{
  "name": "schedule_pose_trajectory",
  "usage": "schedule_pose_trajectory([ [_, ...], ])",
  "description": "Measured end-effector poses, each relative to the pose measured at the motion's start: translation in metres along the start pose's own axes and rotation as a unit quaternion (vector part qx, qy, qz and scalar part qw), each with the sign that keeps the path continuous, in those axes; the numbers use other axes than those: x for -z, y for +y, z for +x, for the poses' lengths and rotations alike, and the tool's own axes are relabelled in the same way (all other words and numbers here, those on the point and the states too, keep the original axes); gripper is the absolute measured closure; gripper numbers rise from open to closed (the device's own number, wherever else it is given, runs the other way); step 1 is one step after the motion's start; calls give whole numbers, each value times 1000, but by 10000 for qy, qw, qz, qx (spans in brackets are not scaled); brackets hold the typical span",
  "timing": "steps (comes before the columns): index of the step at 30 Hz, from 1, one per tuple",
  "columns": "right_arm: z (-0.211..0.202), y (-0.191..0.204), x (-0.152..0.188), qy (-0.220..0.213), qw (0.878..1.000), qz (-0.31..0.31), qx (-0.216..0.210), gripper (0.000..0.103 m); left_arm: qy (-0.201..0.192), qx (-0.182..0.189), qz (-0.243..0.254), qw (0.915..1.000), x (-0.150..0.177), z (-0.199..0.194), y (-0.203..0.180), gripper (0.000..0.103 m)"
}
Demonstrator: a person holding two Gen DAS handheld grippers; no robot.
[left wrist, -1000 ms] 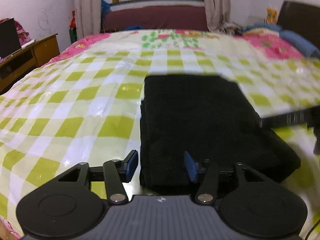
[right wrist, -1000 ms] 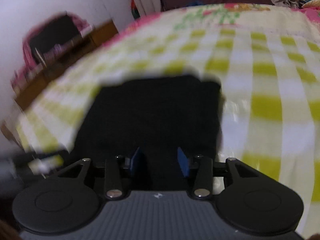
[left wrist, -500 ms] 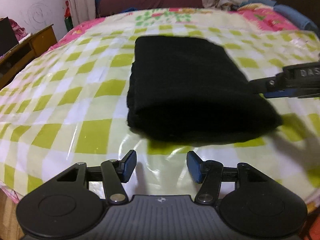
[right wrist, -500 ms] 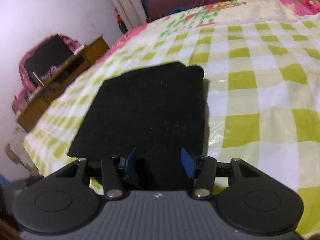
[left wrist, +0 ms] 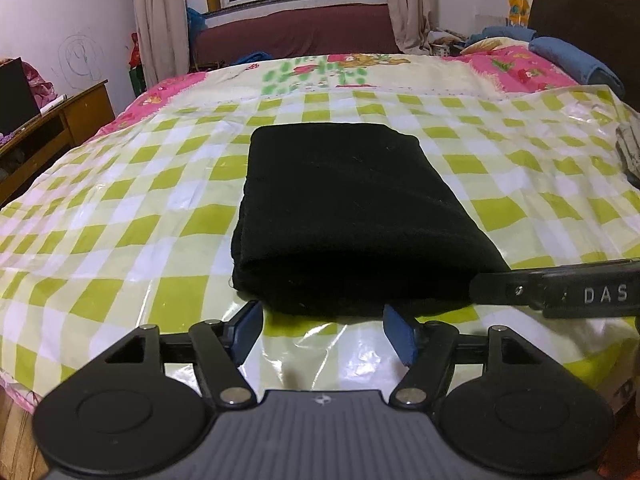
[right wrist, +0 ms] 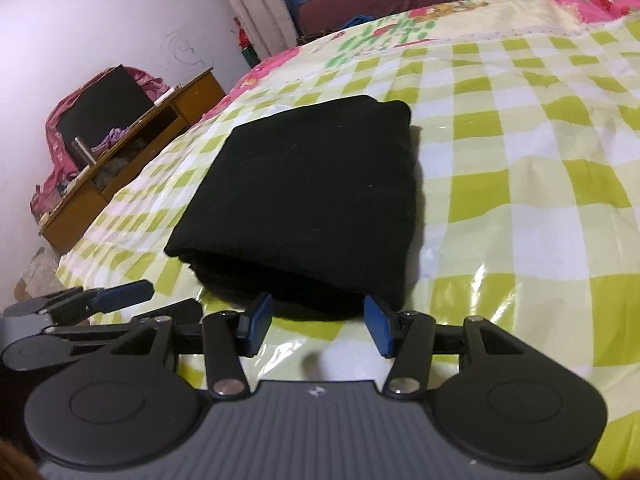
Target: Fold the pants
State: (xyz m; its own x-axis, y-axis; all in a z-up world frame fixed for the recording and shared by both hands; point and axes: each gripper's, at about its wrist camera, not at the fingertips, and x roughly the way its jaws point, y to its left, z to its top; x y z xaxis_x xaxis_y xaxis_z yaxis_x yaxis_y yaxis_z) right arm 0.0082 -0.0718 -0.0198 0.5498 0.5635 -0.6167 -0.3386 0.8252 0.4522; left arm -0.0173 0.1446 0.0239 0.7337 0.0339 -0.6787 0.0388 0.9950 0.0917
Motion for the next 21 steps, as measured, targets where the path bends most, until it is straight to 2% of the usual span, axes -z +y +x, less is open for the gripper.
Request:
schedule_pose_trajectory([
  [4,-3,10,4,-9,9998,-201,45,50,-99,-111,61,9999,0,-4,-5,14],
  [7,-4,13,7,8,9997,-237,41,48,-178,-135,73,9997,1,-7,-8,12],
  [15,-6,19,10,19,9994,-338,80,48,-91,-359,91,9993,1,-4,-10,12],
  [21,-5,18,11,56,9994,-313,124,48,13,-341,-12,9994,3,-1,-9,13],
])
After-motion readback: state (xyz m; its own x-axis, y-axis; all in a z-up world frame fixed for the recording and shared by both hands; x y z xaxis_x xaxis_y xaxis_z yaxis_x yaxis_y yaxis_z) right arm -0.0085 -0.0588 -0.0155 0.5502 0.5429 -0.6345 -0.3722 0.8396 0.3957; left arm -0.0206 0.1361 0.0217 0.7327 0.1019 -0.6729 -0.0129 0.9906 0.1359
